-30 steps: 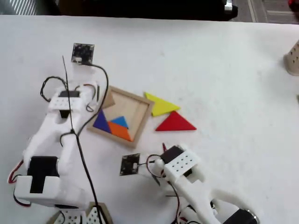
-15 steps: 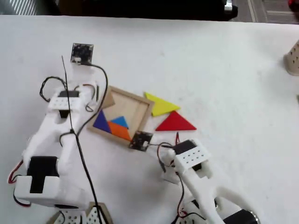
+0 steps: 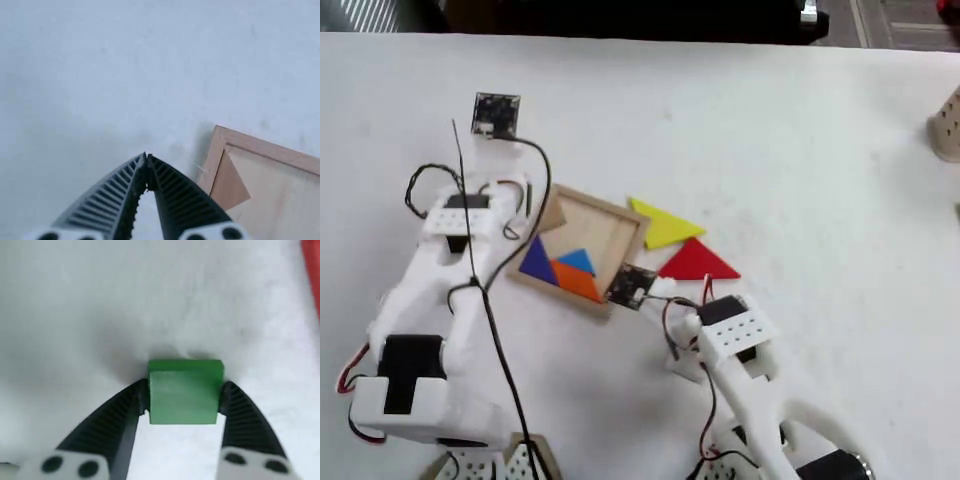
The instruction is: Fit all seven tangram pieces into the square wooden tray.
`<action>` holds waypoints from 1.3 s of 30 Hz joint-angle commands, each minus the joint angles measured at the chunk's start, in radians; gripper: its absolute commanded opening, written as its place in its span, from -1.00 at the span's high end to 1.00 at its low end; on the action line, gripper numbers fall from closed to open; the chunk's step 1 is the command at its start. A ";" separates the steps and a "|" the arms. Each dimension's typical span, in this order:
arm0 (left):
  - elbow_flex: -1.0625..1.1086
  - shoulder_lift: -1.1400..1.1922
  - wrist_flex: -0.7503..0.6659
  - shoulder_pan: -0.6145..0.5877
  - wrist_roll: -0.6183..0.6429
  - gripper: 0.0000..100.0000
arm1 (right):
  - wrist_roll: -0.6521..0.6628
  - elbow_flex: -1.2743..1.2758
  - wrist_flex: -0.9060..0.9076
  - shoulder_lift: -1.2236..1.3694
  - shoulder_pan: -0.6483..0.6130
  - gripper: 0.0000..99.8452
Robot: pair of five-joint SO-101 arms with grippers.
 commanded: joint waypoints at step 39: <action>-0.163 0.065 -0.009 -0.199 0.270 0.95 | -0.756 -1.424 0.271 0.806 -0.271 0.85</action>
